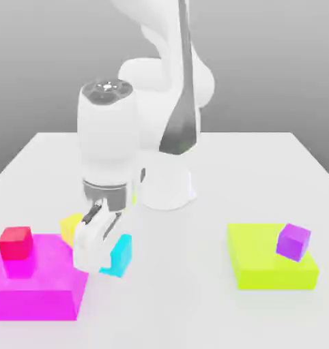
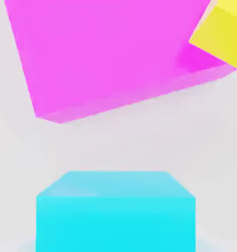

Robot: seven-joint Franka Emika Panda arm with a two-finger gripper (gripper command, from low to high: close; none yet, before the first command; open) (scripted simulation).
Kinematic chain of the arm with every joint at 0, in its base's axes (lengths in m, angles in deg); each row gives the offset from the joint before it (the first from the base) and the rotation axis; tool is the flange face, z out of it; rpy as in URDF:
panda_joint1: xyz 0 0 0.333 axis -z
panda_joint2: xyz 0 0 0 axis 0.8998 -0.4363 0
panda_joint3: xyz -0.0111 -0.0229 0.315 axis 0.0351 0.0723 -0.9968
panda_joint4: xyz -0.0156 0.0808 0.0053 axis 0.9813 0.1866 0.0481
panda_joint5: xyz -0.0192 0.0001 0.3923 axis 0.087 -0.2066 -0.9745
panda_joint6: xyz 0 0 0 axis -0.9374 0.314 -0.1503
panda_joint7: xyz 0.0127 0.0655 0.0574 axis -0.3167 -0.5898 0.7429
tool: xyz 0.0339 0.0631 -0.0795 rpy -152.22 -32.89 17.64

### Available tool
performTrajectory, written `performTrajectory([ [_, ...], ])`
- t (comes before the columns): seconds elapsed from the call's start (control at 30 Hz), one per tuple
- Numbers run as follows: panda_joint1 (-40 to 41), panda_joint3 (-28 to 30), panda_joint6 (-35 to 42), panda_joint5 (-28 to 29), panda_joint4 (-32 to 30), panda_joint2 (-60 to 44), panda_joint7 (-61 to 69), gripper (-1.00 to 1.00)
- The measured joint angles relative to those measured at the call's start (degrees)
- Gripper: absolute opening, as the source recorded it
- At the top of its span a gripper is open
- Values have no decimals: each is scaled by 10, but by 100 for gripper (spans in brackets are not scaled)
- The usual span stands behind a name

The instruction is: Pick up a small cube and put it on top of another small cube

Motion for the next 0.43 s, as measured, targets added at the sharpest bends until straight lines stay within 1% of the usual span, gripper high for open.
performTrajectory([
  [0.13, 72, 58, 70, -38, 37, 41, -30, -100],
  [0.17, 82, 68, 71, -42, 41, 40, -36, -100],
  [0.3, 96, 75, 1, -37, 30, -18, -48, -100],
  [0.33, 98, 73, -12, -36, 27, -29, -49, 100],
  [0.43, 99, 73, -12, -36, 27, -29, -49, 100],
])
